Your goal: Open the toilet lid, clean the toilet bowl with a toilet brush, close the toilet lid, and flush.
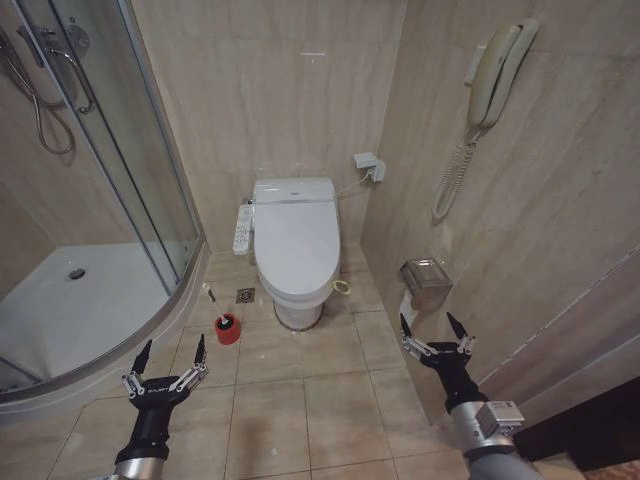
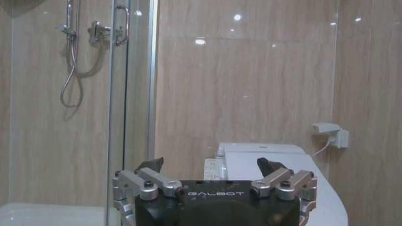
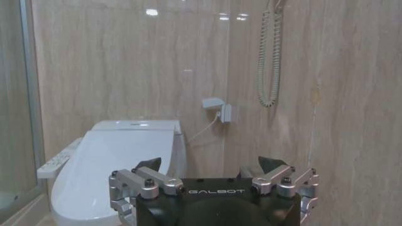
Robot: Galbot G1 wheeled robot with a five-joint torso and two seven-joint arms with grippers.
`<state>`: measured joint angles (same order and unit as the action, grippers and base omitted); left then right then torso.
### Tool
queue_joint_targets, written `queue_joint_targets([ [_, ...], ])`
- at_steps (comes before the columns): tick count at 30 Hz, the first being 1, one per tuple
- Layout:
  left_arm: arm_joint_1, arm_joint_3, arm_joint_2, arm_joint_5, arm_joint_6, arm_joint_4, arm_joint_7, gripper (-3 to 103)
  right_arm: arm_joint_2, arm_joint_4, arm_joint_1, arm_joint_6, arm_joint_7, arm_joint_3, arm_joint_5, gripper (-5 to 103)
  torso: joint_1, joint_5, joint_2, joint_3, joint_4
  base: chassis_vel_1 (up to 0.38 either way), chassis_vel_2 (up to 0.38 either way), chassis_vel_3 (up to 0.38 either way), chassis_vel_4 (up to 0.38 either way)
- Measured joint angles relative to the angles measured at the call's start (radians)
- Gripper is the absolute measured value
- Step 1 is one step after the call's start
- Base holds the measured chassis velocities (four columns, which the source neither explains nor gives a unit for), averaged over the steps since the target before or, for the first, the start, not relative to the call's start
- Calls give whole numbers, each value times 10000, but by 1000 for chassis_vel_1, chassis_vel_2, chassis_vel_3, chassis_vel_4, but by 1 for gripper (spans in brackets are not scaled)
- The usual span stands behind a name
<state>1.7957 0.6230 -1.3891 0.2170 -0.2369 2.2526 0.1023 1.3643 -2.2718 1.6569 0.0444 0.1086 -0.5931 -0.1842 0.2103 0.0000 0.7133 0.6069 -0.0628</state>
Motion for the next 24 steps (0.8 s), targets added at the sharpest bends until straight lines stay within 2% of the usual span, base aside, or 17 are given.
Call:
queue_joint_targets([
  [24, 0, -1, 0, 0, 0, 0, 0, 100, -8, 84, -45, -194, 70, 29, 129, 100, 0, 0, 0, 0, 0, 0, 0, 0, 0],
])
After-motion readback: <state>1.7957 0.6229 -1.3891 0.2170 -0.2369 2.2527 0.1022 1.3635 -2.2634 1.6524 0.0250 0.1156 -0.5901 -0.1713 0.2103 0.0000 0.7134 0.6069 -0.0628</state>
